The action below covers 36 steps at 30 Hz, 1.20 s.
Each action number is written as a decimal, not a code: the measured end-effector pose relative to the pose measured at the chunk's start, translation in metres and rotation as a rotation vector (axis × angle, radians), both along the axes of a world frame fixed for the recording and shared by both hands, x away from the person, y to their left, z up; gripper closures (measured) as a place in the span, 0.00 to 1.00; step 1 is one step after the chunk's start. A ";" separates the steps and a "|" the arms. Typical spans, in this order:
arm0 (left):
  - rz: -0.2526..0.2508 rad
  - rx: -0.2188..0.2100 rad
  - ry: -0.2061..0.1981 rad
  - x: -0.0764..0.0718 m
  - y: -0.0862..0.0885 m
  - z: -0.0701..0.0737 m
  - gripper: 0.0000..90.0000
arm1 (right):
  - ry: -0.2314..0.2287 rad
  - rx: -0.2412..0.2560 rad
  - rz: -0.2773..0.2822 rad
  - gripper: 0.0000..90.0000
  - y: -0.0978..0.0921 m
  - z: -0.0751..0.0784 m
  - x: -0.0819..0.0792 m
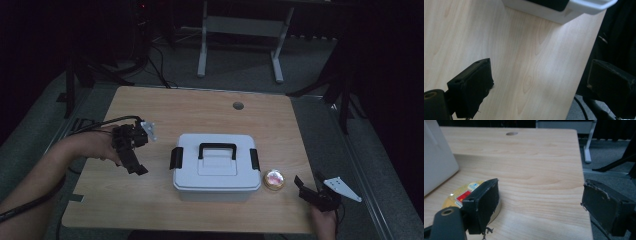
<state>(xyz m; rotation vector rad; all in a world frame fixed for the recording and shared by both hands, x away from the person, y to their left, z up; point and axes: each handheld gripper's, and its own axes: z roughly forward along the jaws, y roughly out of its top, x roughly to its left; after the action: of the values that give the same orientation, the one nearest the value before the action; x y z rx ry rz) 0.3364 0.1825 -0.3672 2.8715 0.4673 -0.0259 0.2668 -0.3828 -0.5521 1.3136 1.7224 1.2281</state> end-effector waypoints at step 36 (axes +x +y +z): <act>-0.232 0.073 -0.015 0.028 -0.116 0.006 0.07 | -0.020 -0.002 -0.009 0.15 0.000 0.000 -0.002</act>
<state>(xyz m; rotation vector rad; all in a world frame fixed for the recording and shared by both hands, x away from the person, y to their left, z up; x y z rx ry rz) 0.3640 0.0668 -0.3616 2.9796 0.1325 -0.0275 0.2645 -0.3827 -0.5522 1.3019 1.7022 1.2302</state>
